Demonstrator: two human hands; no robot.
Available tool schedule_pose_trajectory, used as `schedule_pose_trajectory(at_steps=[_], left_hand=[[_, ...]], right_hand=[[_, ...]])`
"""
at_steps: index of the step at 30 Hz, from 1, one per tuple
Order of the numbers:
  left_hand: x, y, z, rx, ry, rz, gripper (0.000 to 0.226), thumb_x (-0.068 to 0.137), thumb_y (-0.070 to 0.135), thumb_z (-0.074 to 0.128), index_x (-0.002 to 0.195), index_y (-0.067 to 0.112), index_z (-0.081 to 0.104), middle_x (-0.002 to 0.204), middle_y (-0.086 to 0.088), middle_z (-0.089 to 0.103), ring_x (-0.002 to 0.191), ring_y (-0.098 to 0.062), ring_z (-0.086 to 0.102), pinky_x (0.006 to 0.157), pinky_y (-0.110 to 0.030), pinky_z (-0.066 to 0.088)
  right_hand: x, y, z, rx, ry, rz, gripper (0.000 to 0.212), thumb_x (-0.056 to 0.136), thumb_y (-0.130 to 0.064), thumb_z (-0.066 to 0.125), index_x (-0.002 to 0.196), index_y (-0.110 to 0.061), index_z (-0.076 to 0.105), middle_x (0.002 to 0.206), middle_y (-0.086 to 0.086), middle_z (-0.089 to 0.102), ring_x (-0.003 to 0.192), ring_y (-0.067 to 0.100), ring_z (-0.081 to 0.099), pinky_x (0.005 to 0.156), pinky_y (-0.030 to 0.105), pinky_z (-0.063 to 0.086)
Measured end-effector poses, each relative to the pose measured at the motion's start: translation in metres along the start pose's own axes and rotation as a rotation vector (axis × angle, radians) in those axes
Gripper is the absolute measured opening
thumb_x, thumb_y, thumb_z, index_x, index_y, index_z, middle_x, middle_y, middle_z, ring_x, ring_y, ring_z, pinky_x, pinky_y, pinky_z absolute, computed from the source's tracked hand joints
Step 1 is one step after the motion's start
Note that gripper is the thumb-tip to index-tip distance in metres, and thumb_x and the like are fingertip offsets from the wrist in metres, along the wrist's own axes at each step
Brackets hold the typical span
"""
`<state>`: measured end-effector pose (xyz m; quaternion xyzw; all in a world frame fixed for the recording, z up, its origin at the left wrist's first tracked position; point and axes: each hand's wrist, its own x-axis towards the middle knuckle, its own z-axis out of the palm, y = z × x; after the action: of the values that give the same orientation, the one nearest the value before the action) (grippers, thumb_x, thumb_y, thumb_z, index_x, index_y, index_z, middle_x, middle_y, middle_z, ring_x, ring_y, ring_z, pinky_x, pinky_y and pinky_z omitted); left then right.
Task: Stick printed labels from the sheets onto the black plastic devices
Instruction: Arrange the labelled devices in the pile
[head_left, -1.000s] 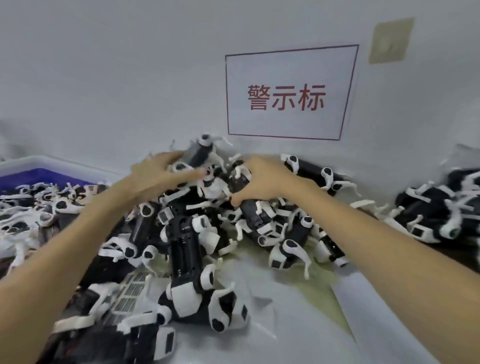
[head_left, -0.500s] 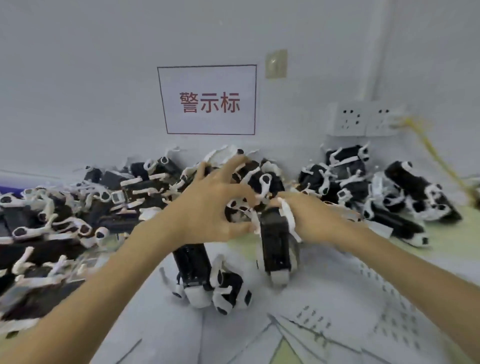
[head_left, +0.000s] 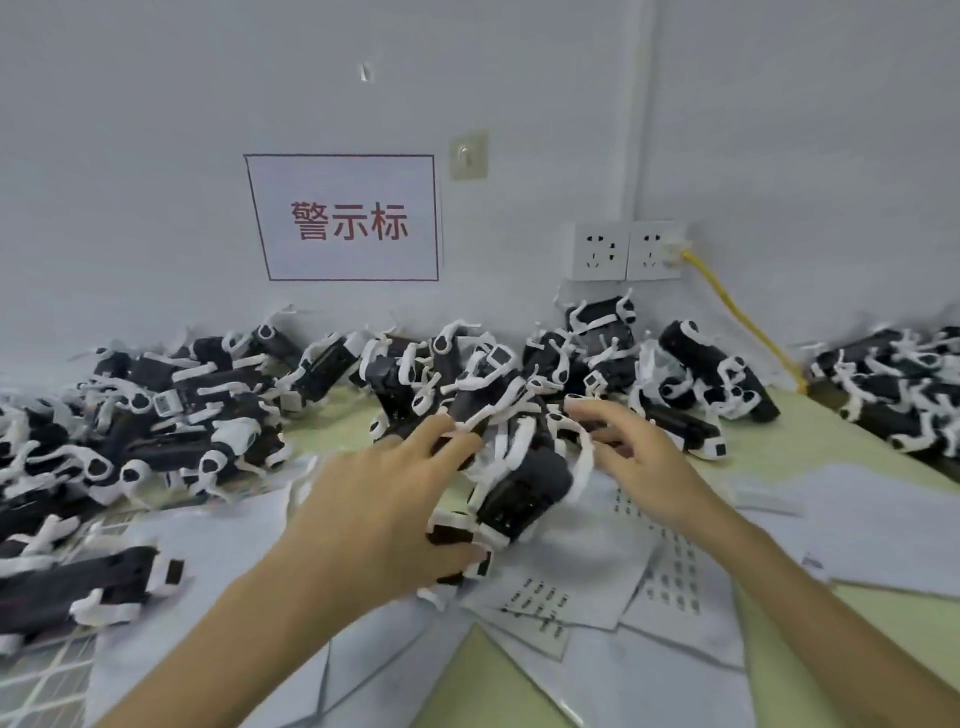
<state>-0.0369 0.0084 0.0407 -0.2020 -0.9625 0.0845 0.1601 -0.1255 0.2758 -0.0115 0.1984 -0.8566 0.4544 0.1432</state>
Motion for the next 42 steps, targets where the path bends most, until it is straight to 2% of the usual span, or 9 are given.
schedule_pose_trajectory(at_steps=[10,15,18,23,27,31,35,39,42], left_hand=[[-0.024,-0.029,0.042,0.153,-0.234,-0.271,0.076,0.085,0.075,0.050,0.146,0.040,0.024,0.122,0.010,0.056,0.105,-0.020,0.064,0.064,-0.032,0.035],[-0.017,-0.062,0.048,-0.023,-0.025,-0.464,0.041,0.089,0.071,0.049,0.117,0.041,0.053,0.093,0.012,0.071,0.077,-0.016,0.065,0.057,-0.029,0.039],[-0.019,-0.067,0.052,-0.122,0.092,-0.552,0.039,0.091,0.066,0.055,0.118,0.038,0.056,0.093,0.011,0.073,0.081,-0.022,0.068,0.056,-0.029,0.041],[-0.020,-0.073,0.033,-0.530,0.464,-0.619,0.029,0.095,0.043,0.067,0.118,0.029,0.057,0.092,0.004,0.072,0.075,-0.021,0.066,0.066,-0.037,0.046],[-0.019,-0.051,-0.006,-1.474,0.616,-0.659,0.024,0.105,0.039,0.053,0.118,0.020,0.059,0.100,-0.007,0.076,0.083,-0.005,0.074,0.070,-0.040,0.055],[-0.009,-0.015,-0.035,-2.200,0.363,-0.573,0.044,0.103,0.043,0.048,0.092,0.021,0.084,0.095,-0.003,0.078,0.075,-0.015,0.075,0.060,-0.027,0.061],[0.018,0.018,-0.041,-2.486,0.197,-0.516,0.039,0.101,0.043,0.052,0.119,0.015,0.073,0.095,-0.004,0.074,0.071,-0.019,0.072,0.052,-0.031,0.060],[0.046,0.036,-0.033,-2.695,0.143,-0.393,0.048,0.096,0.039,0.060,0.140,0.020,0.060,0.108,-0.004,0.066,0.082,-0.021,0.073,0.077,-0.036,0.062],[0.057,0.033,-0.009,-2.532,0.047,-0.317,0.026,0.085,0.034,0.068,0.102,0.016,0.076,0.091,-0.005,0.070,0.074,-0.020,0.071,0.064,-0.034,0.062]], right_hand=[[-0.017,-0.008,-0.007,0.003,-0.096,-0.007,0.088,0.076,0.023,0.042,0.133,-0.043,0.056,0.140,-0.020,0.051,0.100,-0.007,0.060,0.075,0.019,0.051],[-0.023,-0.020,-0.033,-0.042,-0.599,0.035,0.104,0.079,0.011,0.064,0.142,-0.065,0.031,0.151,-0.041,0.017,0.118,-0.027,0.043,0.095,0.023,0.053],[-0.028,-0.027,-0.030,-0.031,-0.763,0.104,0.121,0.071,-0.024,0.089,0.143,-0.075,0.006,0.150,-0.050,-0.008,0.127,-0.008,0.049,0.095,0.021,0.053],[-0.036,-0.040,0.022,-0.172,-0.654,0.007,0.140,0.055,-0.057,0.092,0.136,-0.076,-0.020,0.137,-0.050,-0.042,0.150,0.009,0.014,0.117,0.040,0.036],[-0.028,-0.057,0.077,-0.174,-0.559,-0.089,0.144,0.052,-0.064,0.092,0.146,-0.065,-0.018,0.147,-0.035,-0.046,0.152,0.017,-0.001,0.119,0.054,0.018],[-0.003,-0.088,0.124,-0.235,-0.380,-0.085,0.126,0.067,-0.059,0.085,0.158,-0.042,0.000,0.162,-0.009,-0.033,0.141,0.040,0.043,0.110,0.055,0.041],[0.008,-0.099,0.124,-0.351,-0.333,-0.055,0.048,0.097,-0.038,0.058,0.123,0.002,0.060,0.144,0.030,0.041,0.113,0.045,0.059,0.099,0.051,0.047],[0.011,-0.087,0.072,-0.401,-0.406,-0.166,0.025,0.102,-0.025,0.054,0.114,-0.005,0.063,0.133,0.023,0.055,0.108,0.037,0.059,0.083,0.037,0.042],[0.010,-0.066,0.027,-0.292,-0.323,-0.086,0.015,0.101,-0.021,0.054,0.092,-0.020,0.066,0.093,-0.001,0.067,0.079,0.013,0.059,0.069,0.029,0.044]])
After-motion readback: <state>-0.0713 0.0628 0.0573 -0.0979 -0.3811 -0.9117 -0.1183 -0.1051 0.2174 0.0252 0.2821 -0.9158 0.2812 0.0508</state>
